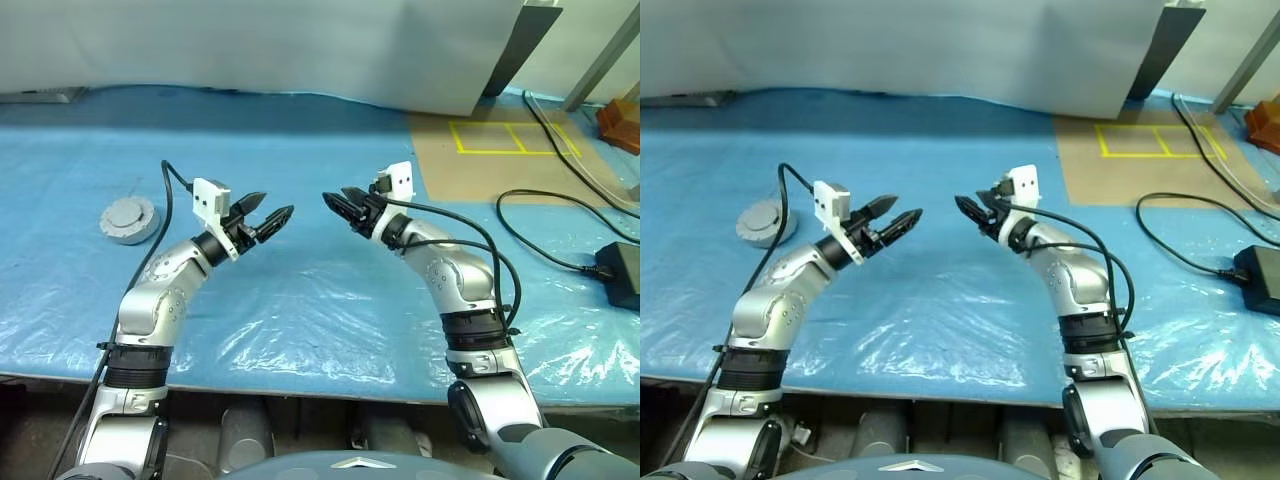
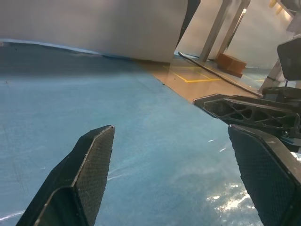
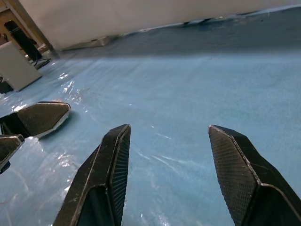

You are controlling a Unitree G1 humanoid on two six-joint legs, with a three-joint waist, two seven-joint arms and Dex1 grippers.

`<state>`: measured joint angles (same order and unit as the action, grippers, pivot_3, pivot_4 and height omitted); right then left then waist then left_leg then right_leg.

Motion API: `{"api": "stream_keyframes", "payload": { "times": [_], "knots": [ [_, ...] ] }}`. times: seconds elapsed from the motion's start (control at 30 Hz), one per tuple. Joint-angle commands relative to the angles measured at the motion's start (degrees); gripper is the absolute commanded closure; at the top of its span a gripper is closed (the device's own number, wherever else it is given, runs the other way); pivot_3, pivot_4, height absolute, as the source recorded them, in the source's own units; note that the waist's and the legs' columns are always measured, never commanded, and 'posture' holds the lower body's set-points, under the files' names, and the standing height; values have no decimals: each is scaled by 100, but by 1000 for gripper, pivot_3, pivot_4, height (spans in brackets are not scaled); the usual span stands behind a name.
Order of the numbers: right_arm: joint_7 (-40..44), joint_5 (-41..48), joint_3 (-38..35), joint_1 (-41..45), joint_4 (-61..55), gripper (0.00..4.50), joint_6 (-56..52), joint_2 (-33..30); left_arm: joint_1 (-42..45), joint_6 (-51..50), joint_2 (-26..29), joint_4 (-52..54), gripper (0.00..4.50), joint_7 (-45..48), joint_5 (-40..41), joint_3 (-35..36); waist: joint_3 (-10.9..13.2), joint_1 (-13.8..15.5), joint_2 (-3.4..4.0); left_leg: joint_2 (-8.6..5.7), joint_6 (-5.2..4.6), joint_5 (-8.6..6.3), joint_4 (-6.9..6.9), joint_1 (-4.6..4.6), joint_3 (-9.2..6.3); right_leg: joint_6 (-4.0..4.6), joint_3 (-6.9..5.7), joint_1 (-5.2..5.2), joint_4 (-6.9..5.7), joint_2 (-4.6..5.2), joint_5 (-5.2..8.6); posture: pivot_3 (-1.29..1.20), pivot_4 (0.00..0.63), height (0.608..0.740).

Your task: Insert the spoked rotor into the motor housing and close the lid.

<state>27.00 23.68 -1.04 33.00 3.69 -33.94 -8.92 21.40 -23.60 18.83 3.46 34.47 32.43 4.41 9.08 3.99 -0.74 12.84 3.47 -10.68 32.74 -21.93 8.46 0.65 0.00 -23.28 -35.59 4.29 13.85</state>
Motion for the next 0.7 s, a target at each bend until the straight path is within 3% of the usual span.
{"api": "stream_keyframes", "payload": {
  "times": [0.03,0.2,0.7],
  "knots": [
    [-14,-40,20,47,-86,1758,193,61,139,-97,6,241,441,-121,55,140,0,0,0,0,0,0,0,-1,0,0,0,0,1,0,0,0,150,740],
    [153,-256,329,2,-69,1758,396,94,299,-233,142,84,441,-114,74,281,0,-1,1,0,0,0,0,-1,0,0,-1,0,2,-1,0,0,150,740],
    [-561,-691,43,498,824,1758,1005,353,622,105,100,-236,441,-129,-265,307,1,-5,1,-1,0,0,1,-2,0,0,0,-1,0,0,0,0,150,740]
  ]
}}
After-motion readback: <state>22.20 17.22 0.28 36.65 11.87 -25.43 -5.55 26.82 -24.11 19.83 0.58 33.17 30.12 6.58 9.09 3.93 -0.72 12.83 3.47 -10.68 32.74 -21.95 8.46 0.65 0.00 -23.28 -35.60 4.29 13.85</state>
